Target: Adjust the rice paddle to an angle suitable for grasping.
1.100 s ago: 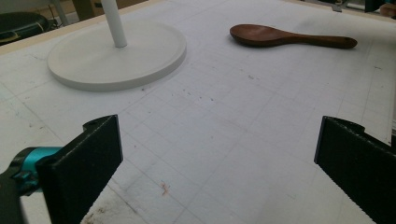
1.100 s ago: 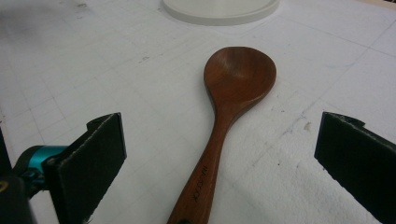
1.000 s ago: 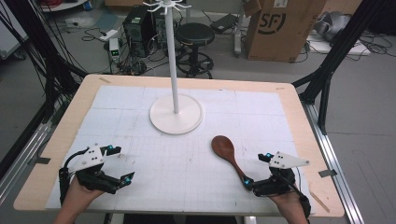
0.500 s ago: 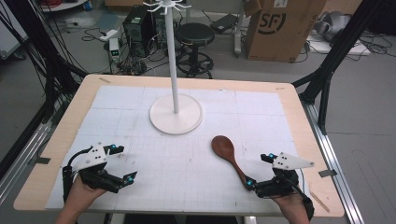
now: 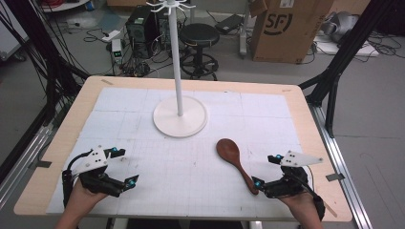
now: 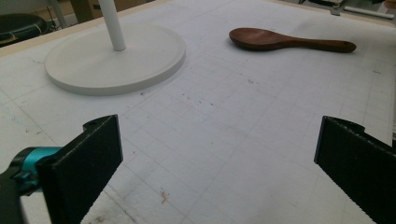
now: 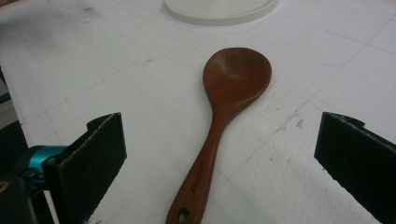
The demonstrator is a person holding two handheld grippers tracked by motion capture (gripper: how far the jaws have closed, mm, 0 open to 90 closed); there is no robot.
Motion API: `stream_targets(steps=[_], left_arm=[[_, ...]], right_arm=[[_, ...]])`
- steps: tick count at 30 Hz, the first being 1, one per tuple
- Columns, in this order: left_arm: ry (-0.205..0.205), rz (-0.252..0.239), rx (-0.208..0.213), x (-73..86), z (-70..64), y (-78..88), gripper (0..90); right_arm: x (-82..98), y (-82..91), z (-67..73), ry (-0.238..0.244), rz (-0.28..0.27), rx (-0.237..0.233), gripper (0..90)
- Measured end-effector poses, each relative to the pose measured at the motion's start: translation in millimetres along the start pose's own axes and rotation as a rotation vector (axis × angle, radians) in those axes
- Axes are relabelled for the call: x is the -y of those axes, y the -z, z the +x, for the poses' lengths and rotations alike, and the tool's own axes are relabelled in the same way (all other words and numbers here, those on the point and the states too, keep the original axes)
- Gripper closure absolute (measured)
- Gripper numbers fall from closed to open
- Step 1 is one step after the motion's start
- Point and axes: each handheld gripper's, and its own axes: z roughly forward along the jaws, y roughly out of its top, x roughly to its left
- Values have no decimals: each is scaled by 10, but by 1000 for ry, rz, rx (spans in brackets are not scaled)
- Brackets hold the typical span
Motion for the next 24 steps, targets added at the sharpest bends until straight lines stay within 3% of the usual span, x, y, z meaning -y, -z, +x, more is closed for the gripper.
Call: stream_targets(steps=[3,13,24], left_arm=[[-2,0,1,0,0,2,16],[-4,4,0,4,-6,15,16],[-7,8,-3,8,-12,22,16]], right_arm=[[-75,-48,-9,31,34,16,39],[-224,-153,-59,39,97,13,47],[-338,-394,-1,52,246,7,53]])
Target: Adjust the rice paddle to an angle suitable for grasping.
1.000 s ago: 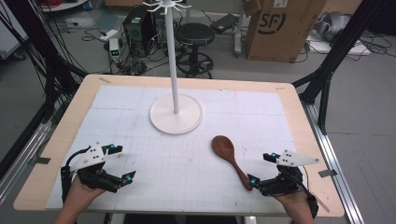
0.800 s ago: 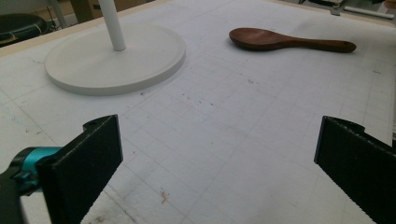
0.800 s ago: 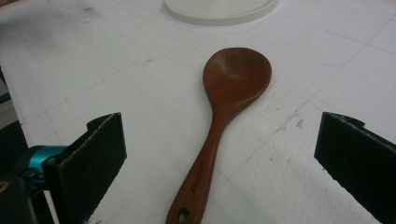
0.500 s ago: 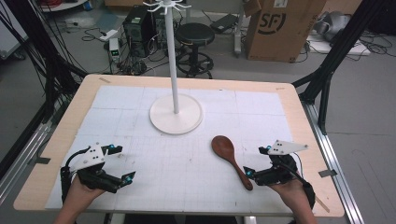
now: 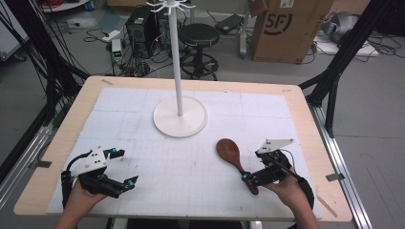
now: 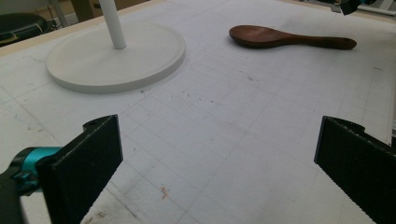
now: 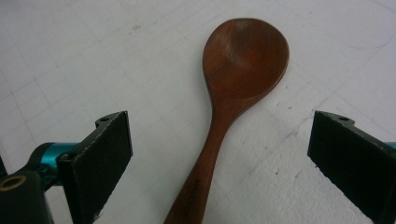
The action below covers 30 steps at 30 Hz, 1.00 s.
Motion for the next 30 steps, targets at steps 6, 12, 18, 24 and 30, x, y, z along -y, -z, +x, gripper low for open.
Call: stream_targets(steps=[6,12,18,24,30], left_arm=[[0,2,-1,1,-1,0,16],[1,4,-2,4,7,5,16],[-1,6,-3,5,10,7,16],[-4,7,-4,3,5,-2,16],[1,7,-9,6,11,7,16]], right_arm=[[-78,-72,9,-3,64,-7,55],[-102,-125,-5,-16,119,-15,57],[-112,-131,0,-11,178,-9,57],[-142,-153,47,2,241,-3,57],[-210,-219,58,-5,322,32,67]])
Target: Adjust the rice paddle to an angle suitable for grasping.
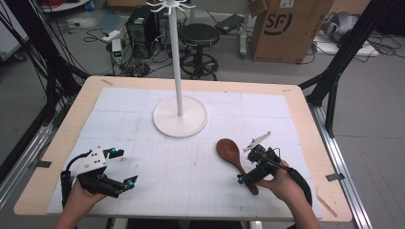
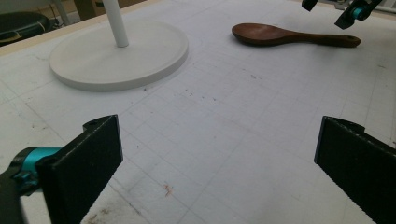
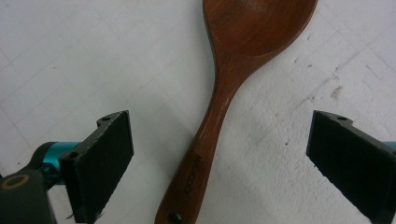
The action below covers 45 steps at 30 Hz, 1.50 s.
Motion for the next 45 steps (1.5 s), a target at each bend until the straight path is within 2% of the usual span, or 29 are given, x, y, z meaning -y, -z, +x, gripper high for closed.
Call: stream_targets(steps=[6,9,13,18,23,26,37,45], left_arm=[[4,-9,-10,2,14,20,16],[5,-11,-13,3,21,31,16],[6,-13,-17,4,20,34,16],[7,-16,-10,5,18,34,16],[7,-17,-9,5,19,31,16],[7,-14,-10,6,18,29,16],[5,-11,-11,10,19,36,16],[4,-6,-12,11,15,32,16]], right_arm=[[-106,-71,2,-11,51,-4,73],[-160,-114,0,-16,77,-10,149],[-219,-175,3,-24,115,-17,172],[-262,-234,10,-32,149,-16,274],[-319,-253,7,-41,188,-32,466],[-360,-268,2,-55,210,-17,519],[-430,-334,-54,-122,273,3,646],[-436,-369,-58,-133,304,3,672]])
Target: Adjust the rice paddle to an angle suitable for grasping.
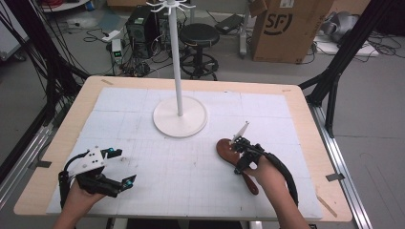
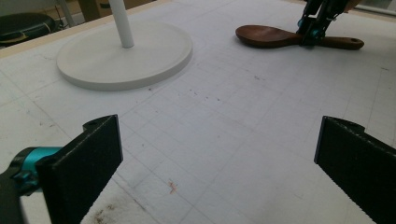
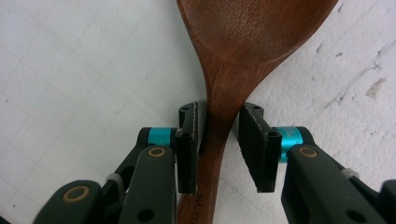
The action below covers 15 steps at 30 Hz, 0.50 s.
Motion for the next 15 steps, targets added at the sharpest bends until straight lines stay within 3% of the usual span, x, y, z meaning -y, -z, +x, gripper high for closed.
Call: stream_targets(steps=[6,10,15], left_arm=[[-3,3,2,-1,-11,-6,16],[-5,3,1,1,-15,0,16],[-5,4,-2,4,-12,7,16]], right_arm=[[-42,-21,45,1,31,-8,545],[-74,-26,85,28,58,29,603],[-55,-16,27,12,42,23,694]])
